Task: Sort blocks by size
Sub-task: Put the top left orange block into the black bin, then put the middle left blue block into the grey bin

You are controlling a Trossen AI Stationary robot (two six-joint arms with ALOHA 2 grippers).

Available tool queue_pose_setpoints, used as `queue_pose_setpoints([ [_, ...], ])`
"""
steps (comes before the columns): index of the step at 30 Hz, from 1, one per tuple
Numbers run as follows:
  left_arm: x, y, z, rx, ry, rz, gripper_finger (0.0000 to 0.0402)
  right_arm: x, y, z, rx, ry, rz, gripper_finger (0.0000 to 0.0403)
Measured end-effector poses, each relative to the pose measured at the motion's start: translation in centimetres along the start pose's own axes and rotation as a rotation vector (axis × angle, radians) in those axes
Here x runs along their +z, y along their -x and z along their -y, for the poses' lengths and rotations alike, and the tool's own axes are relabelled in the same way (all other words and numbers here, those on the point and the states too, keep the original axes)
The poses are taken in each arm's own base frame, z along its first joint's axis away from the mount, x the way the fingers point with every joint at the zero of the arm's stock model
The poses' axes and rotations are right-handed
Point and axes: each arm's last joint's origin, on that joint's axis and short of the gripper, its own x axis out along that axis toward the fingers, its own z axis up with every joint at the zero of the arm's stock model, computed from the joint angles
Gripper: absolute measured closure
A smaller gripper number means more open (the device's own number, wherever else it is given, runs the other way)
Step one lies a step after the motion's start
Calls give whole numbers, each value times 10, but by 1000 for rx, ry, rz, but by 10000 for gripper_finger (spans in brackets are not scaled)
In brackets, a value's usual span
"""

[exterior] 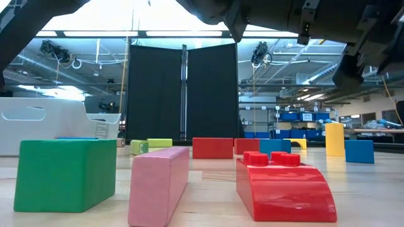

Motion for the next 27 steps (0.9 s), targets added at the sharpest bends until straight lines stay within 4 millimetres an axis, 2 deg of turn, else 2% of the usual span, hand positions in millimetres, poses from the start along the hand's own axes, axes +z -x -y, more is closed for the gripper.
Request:
queue_pose_setpoints([
  [6,0,0,0,-9,-24,-3,183,0,0,0,0,4,-1,208],
  [10,5,3,0,7,-61,48,176,-1,0,0,2,8,-7,206],
  [14,18,22,-2,20,-71,175,185,-2,0,-1,4,15,-15,209],
  [17,17,45,-13,64,-51,224,195,-2,0,-1,5,19,-18,210],
  [20,4,77,-28,154,-29,240,204,-3,0,-1,2,31,-25,208],
  [27,-8,181,-37,368,29,364,210,-10,-2,2,-126,78,-103,208],
])
